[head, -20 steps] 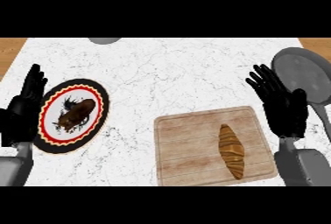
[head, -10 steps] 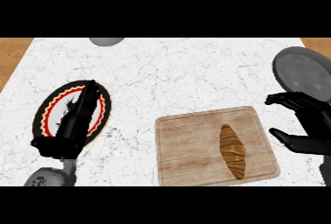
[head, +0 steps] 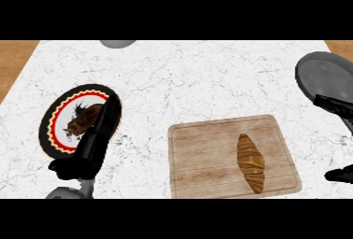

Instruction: Pick the croissant from the cutting board and place it in the pan

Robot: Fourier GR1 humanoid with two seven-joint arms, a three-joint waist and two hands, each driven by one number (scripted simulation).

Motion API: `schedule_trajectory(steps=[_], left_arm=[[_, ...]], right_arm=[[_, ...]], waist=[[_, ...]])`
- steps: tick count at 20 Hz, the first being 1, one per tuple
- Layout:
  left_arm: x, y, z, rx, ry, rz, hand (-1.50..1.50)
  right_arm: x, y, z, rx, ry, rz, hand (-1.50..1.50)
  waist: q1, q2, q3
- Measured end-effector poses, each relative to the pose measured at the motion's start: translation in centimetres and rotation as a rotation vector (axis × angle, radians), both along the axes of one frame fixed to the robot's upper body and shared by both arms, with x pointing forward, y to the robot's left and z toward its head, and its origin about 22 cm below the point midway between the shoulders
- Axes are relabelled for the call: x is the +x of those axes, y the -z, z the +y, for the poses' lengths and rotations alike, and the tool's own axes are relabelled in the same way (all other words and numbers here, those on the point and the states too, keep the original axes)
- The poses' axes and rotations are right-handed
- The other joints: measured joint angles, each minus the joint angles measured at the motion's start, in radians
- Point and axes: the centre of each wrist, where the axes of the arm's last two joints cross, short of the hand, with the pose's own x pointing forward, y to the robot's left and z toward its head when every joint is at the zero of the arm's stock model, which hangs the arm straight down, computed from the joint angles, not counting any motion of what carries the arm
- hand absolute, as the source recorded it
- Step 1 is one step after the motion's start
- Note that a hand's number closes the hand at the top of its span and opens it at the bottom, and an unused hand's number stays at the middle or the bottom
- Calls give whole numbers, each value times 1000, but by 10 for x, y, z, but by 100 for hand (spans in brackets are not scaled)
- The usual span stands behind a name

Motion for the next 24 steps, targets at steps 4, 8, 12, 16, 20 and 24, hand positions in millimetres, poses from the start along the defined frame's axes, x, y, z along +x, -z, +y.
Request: schedule_trajectory(steps=[4, 8, 12, 16, 20, 24], left_arm=[[1, 0, -4, -1, 7, -5, 0], [-1, 4, -10, -3, 16, 2, 0], [-1, 5, -7, 1, 17, -6, 0], [-1, 7, -6, -6, 17, -4, 0], [3, -3, -6, -1, 12, -8, 0], [0, -2, -2, -3, 10, -1, 0]], right_arm=[[11, -16, 16, -148, -53, 1, -150], [18, -28, 37, -325, -114, 33, -150], [21, -24, 68, -524, -177, 51, -150], [17, -9, 97, -687, -232, 58, -150], [13, 4, 119, -807, -251, 63, -150], [10, 18, 132, -847, -245, 80, -150]], waist=[[3, 0, -1], [4, -1, -1], [10, 0, -1], [8, 0, -1], [5, 0, -1], [2, -1, 0]])
